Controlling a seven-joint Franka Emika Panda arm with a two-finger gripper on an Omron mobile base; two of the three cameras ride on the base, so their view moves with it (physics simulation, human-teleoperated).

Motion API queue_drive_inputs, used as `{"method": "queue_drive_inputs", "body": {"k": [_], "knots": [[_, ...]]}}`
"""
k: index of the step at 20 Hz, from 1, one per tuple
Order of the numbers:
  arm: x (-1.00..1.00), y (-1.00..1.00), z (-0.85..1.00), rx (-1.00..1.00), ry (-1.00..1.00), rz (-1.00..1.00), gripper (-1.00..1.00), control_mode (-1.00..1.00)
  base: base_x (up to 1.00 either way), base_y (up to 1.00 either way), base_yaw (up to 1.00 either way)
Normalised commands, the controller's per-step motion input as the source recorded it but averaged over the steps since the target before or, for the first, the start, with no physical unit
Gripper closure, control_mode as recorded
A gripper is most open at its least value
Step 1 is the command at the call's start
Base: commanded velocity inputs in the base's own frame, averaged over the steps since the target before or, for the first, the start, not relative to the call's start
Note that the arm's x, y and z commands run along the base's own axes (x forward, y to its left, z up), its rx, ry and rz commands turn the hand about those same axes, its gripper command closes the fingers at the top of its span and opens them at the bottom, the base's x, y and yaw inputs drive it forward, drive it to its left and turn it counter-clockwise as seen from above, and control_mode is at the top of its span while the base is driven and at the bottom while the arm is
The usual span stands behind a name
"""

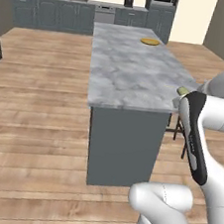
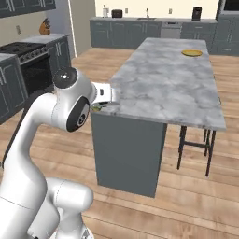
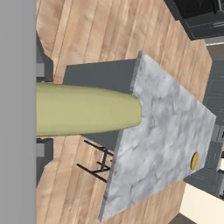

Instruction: Retrieve the butter from the fridge and place it on a plate on the dining table. Then retrieve the butter knife by the fridge and place it near the plate.

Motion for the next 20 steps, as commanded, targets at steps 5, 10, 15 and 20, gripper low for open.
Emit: {"method": "queue_drive_inputs", "body": {"k": [5, 10, 15, 20], "knots": [[0.00, 0.00, 0.00, 0.00, 0.00, 0.00, 1.00, 1.00, -0.01, -0.76, -0.07], [0.00, 0.00, 0.00, 0.00, 0.00, 0.00, 1.00, 1.00, 0.00, -0.83, 0.09], [0.00, 0.00, 0.00, 0.00, 0.00, 0.00, 1.00, 1.00, 0.00, -0.82, 0.12], [0.00, 0.00, 0.00, 0.00, 0.00, 0.00, 1.00, 1.00, 0.00, -0.42, 0.26]]}}
